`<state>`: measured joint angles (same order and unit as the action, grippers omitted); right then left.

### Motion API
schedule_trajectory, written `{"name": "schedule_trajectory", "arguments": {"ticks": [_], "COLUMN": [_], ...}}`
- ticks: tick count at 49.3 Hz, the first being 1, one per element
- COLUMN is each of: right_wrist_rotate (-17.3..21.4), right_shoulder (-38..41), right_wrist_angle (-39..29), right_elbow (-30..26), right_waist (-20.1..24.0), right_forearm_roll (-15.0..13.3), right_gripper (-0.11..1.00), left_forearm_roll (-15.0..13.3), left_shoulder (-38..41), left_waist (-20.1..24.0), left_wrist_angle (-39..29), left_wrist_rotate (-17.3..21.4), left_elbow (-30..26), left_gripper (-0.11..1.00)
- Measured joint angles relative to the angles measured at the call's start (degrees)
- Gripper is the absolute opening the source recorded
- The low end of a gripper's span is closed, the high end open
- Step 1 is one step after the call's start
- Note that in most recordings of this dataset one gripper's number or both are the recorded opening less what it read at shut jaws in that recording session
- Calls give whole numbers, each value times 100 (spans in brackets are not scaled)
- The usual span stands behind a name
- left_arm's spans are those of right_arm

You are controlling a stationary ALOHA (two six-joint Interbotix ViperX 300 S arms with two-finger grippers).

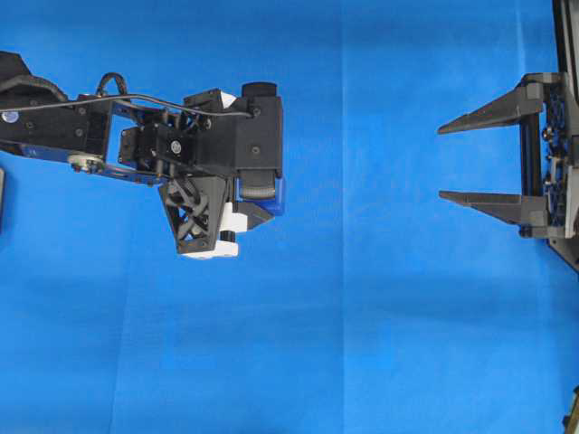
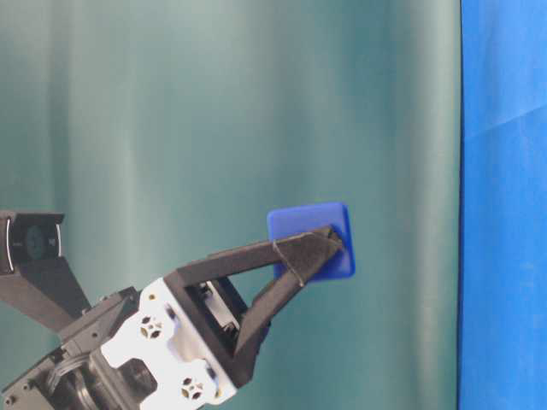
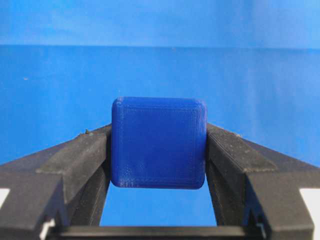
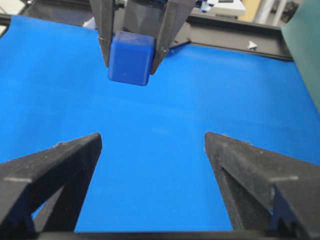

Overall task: Handover the blue block to the right arm after grasping it with the left arm, then place it in the designated position.
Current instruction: 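Lift the cube and rotate the left gripper to hold it upright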

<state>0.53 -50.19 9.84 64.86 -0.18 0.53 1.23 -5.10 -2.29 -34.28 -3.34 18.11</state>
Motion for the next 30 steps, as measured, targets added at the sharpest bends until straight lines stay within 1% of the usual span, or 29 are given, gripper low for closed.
{"name": "schedule_trajectory", "arguments": {"ticks": [11,18,24,30], "right_wrist_rotate": [0,0,0,0], "right_shoulder": [0,-9,-18,-35], "right_wrist_angle": [-9,-44,-53,-53], "right_elbow": [0,9,0,0], "right_waist": [0,0,0,0], "right_forearm_roll": [0,0,0,0], "right_gripper": [97,97,97,97], "left_forearm_roll": [0,0,0,0], "left_shoulder": [-9,-158,-369,-668], "left_waist": [0,0,0,0], "left_wrist_angle": [53,264,729,1406], "left_wrist_rotate": [0,0,0,0], "left_elbow": [0,105,396,800], "left_gripper": [48,48,48,48]}}
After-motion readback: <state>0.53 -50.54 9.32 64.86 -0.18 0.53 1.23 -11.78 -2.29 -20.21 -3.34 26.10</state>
